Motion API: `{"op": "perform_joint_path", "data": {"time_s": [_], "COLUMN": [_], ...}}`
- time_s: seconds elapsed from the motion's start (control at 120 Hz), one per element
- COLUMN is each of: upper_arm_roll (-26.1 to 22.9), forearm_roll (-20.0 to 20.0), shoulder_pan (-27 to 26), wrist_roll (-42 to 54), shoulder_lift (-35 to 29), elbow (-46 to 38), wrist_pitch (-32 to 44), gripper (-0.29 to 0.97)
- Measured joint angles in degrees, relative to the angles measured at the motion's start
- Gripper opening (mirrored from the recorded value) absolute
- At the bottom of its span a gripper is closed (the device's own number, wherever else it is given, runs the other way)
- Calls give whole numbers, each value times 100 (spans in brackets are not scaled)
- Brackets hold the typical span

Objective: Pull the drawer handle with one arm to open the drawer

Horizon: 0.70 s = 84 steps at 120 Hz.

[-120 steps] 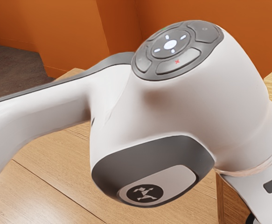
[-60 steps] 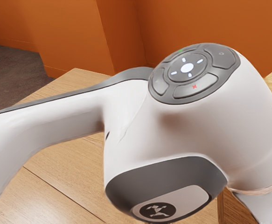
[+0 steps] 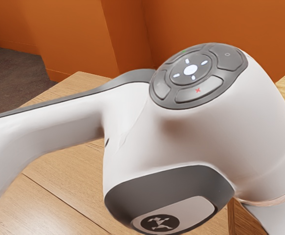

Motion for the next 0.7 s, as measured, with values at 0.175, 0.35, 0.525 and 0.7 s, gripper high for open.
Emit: {"op": "perform_joint_path", "data": {"time_s": [0.175, 0.35, 0.525, 0.7], "upper_arm_roll": [-10, -46, -48, -5], "forearm_roll": [-2, -2, -26, -49], "shoulder_pan": [-50, -113, -299, -453], "wrist_roll": [-33, -77, -139, -207], "shoulder_lift": [-184, -394, -652, -1047], "elbow": [-110, -253, -594, -972], "wrist_pitch": [-31, -44, -53, -69], "gripper": [39, 39, 46, 44]}}
